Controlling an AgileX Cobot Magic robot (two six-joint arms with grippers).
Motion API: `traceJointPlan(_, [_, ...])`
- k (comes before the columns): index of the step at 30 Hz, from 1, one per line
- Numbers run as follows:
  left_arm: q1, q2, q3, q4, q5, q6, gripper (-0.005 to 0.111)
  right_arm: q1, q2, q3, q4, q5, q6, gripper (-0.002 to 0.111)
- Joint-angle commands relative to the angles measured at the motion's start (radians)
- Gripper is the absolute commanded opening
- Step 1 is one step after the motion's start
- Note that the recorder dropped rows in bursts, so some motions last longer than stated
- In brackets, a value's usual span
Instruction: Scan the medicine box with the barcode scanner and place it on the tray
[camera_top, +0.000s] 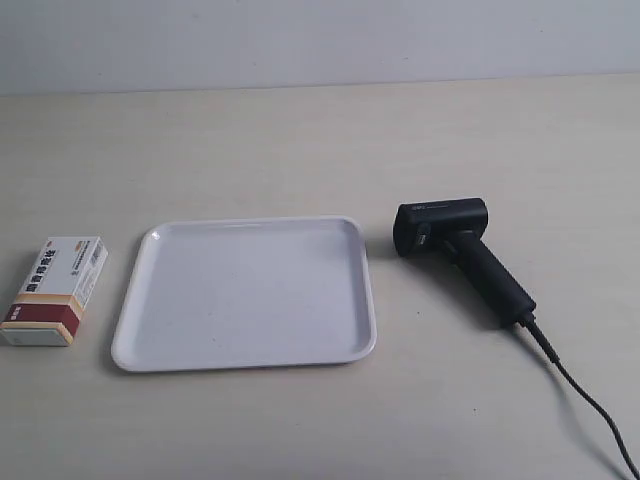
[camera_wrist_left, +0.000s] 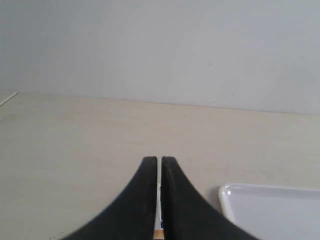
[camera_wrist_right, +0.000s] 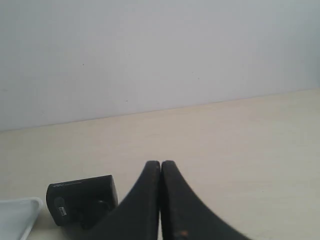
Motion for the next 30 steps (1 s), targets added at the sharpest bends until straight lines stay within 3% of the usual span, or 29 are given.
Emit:
traceJointPlan(1, [0.001, -0.006, 0.003, -0.016, -0.024, -0.063, 0.005, 0.001, -0.006, 0.004, -0.008, -0.004, -0.001, 0.000])
traceJointPlan(7, [0.001, -0.006, 0.003, -0.016, -0.062, -0.074, 0.005, 0.001, -0.006, 0.004, -0.008, -0.013, -0.001, 0.000])
traceJointPlan(13, [0.001, -0.006, 0.003, -0.019, -0.147, -0.220, 0.003, 0.001, -0.006, 0.004, 0.075, -0.075, 0.058, 0.000])
traceJointPlan(18, [0.001, 0.029, -0.100, -0.017, -0.237, -0.210, 0.000, 0.001, -0.006, 0.004, 0.155, -0.175, 0.093, 0.000])
traceJointPlan(24, [0.001, 0.375, -0.251, -0.014, -0.177, -0.153, 0.000, 0.001, -0.006, 0.004, 0.147, -0.158, 0.083, 0.000])
traceJointPlan(30, [0.001, 0.849, -0.352, -0.012, -0.092, -0.022, 0.000, 0.001, -0.006, 0.004, 0.147, -0.140, 0.083, 0.000])
